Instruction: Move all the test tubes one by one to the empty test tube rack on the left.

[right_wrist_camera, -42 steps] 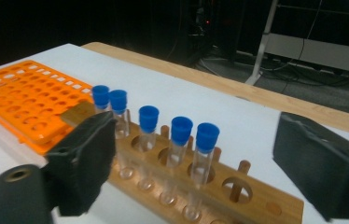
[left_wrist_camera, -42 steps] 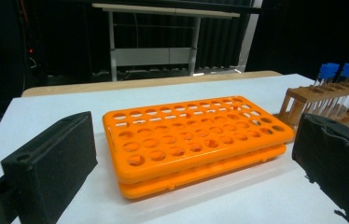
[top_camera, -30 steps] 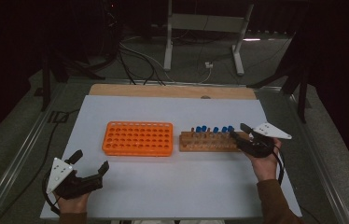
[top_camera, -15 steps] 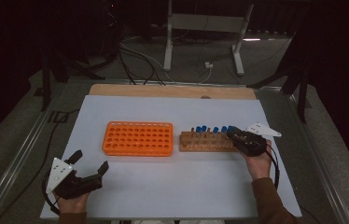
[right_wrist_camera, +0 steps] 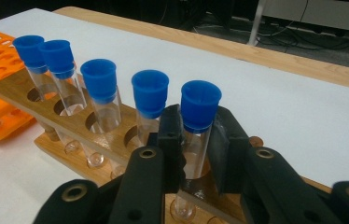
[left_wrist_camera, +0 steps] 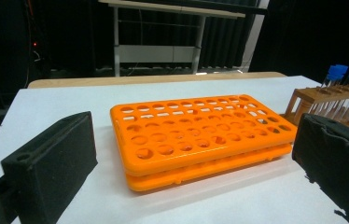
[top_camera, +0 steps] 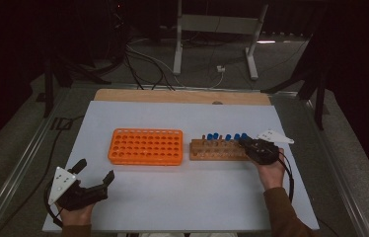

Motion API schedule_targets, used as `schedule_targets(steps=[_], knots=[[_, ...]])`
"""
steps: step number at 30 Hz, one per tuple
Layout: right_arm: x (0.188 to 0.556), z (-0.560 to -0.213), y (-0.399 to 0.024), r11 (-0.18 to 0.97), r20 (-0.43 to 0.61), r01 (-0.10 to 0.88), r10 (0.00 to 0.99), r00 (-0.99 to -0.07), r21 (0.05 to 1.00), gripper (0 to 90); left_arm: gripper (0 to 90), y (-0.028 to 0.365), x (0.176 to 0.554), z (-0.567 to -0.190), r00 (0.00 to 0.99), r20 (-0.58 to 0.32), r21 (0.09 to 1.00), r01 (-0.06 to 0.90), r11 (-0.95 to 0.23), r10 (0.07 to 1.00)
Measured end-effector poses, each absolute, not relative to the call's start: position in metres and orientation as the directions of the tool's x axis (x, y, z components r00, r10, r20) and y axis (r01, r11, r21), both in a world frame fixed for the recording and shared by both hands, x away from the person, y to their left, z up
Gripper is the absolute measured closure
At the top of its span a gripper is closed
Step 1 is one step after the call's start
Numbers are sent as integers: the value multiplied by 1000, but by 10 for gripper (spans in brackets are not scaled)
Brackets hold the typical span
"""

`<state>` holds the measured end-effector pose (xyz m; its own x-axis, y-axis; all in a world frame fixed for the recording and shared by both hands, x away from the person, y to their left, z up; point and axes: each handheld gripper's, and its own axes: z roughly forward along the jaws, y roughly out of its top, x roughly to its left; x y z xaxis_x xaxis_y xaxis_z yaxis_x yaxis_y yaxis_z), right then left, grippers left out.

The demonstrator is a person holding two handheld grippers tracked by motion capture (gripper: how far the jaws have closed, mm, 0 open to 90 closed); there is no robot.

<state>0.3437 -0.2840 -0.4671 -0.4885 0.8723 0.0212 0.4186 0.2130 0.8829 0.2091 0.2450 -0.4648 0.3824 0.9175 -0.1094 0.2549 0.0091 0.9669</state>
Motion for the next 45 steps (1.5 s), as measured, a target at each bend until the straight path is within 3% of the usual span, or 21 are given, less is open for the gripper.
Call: schedule_targets(steps=[15, 45], knots=[[341, -459, -289, 187, 40, 415, 876, -481, 890, 773, 8, 244, 211, -467, 381, -107, 964, 267, 1, 918], [332, -407, -290, 200, 6, 360, 867, -498, 911, 774, 8, 240, 212, -468, 379, -74, 959, 281, -39, 923]])
